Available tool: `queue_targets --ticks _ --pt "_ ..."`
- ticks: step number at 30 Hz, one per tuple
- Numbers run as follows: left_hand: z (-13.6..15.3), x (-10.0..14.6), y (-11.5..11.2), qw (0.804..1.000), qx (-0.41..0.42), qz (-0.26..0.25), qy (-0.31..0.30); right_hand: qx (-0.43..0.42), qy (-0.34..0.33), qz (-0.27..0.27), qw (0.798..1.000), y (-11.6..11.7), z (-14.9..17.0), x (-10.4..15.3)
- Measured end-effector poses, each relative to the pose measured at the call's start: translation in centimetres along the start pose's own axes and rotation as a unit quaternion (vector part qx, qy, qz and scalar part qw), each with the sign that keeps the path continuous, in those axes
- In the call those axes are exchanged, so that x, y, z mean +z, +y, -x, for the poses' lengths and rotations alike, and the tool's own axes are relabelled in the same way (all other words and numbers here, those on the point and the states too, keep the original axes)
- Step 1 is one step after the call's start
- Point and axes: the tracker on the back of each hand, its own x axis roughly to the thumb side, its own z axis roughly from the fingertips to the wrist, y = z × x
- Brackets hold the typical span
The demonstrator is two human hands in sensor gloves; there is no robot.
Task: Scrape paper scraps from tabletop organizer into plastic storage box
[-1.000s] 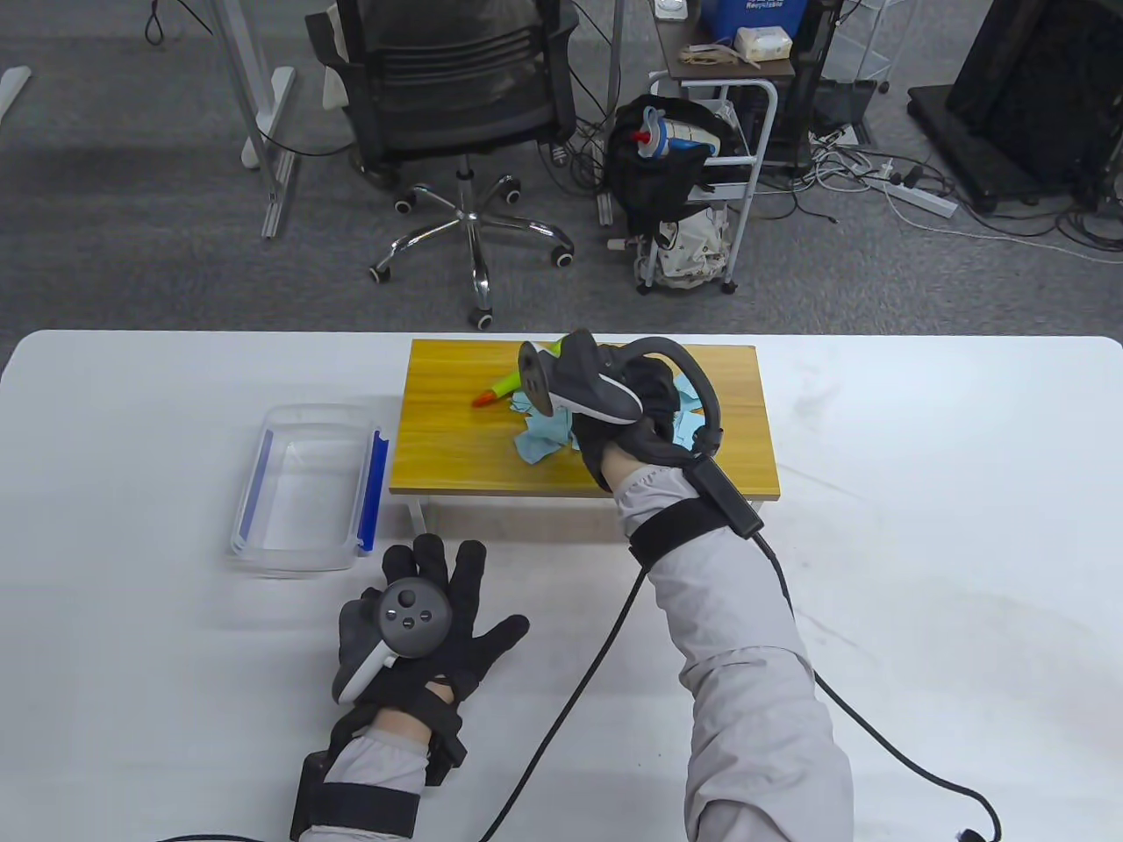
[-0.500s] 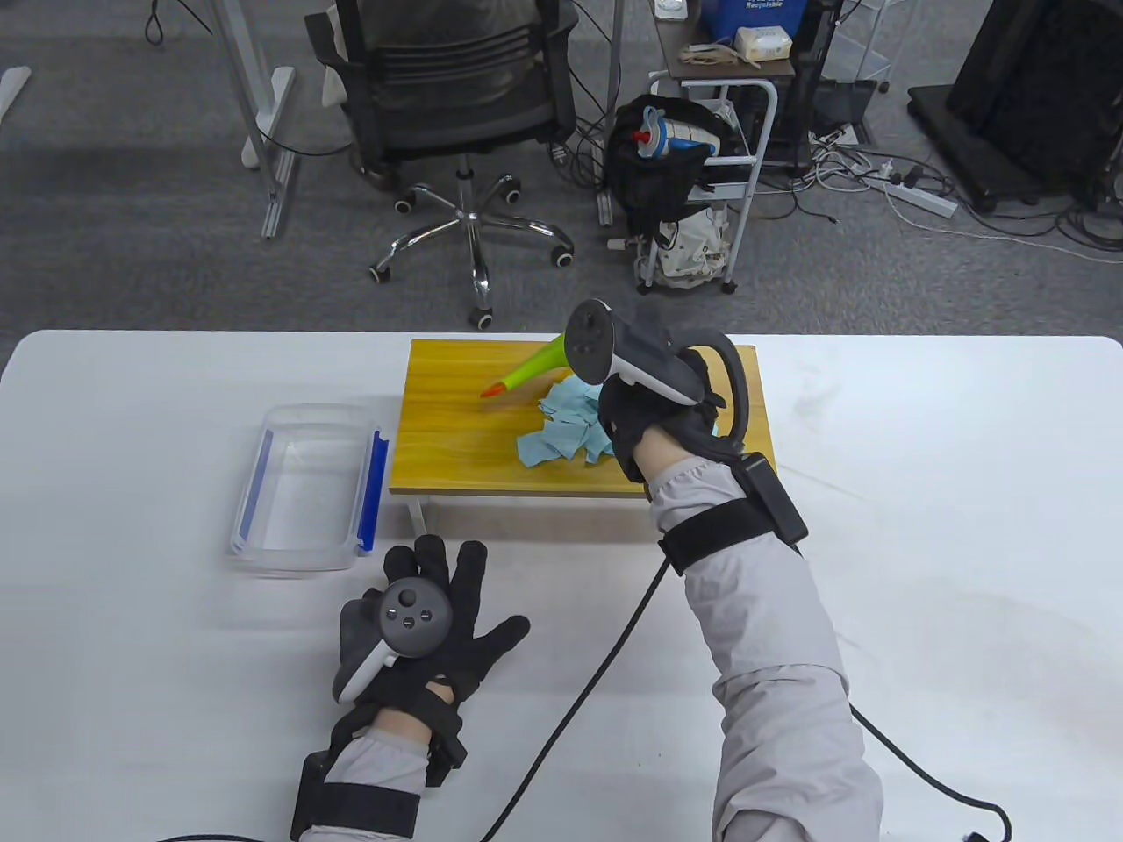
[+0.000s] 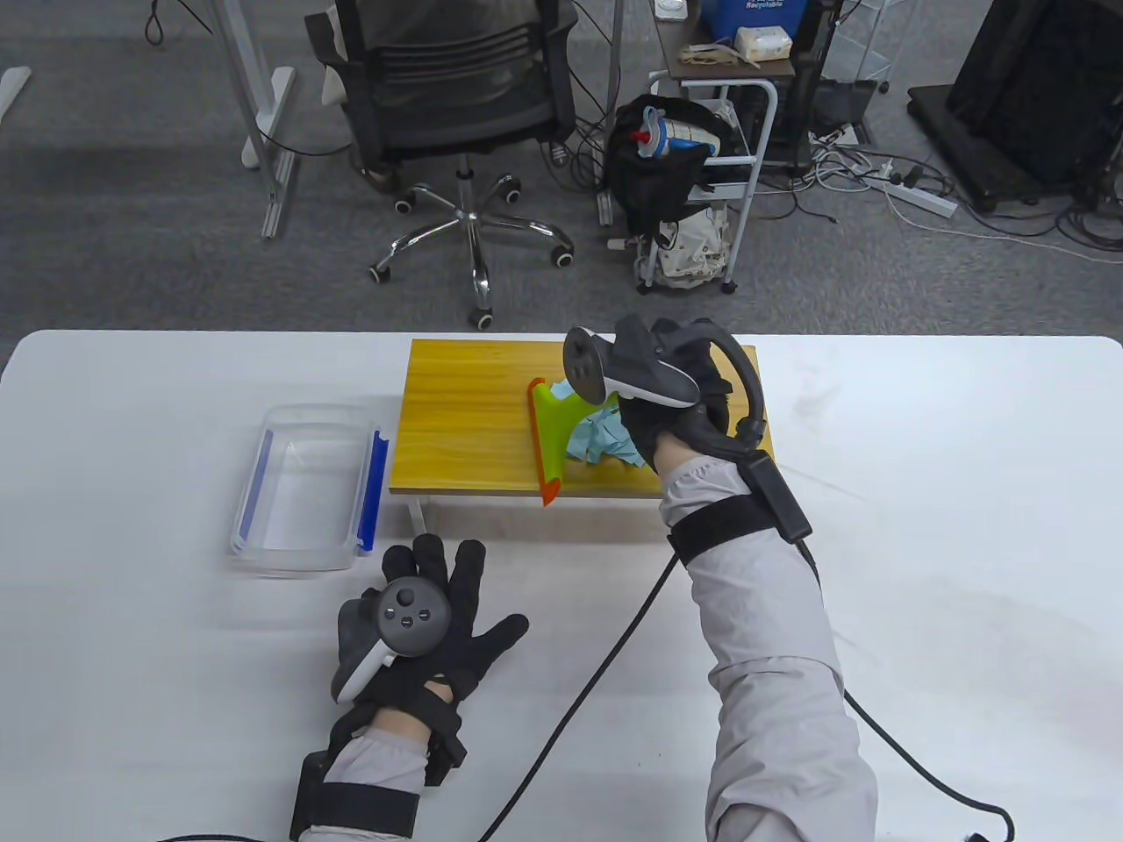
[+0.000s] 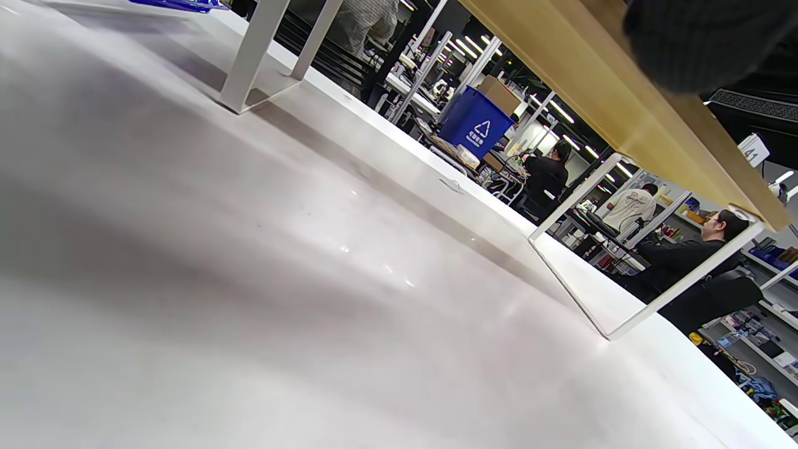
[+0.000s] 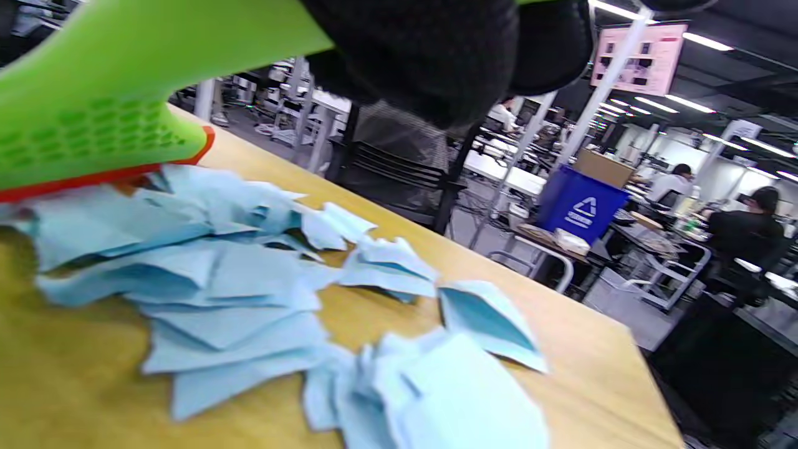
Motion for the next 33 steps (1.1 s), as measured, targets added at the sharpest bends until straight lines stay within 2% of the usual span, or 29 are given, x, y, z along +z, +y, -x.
queue_targets --ticks 3,8,15,20,26,30,33 --pt "0.0 0.0 0.0 1.0 -0.001 0.001 -0.001 0.011 0.01 0.016 1.0 -0.7 0.6 0.2" --pt "-0.1 0.0 -0.1 1.0 -0.001 0.003 -0.002 -0.039 0.046 0.071 0.996 -1.1 1.2 0.5" --pt "0.0 0.0 -0.1 1.0 0.001 0.002 -0.001 -0.012 0.058 0.043 0.997 1.1 0.3 0.5" --pt "-0.1 0.0 -0.1 1.0 0.002 0.004 -0.001 0.002 0.08 -0.006 0.997 2.2 1.1 0.6" --pt "-0.1 -0.1 -0.1 1.0 0.002 0.007 0.0 -0.008 0.107 0.005 0.994 2.1 3.0 1.0" --pt "-0.1 -0.1 -0.2 1.0 0.0 0.008 0.001 -0.06 0.087 0.04 0.994 1.5 3.3 1.5" --pt "-0.1 -0.1 -0.2 1.0 0.0 0.007 0.001 -0.089 0.028 0.033 0.995 1.4 2.9 1.6"
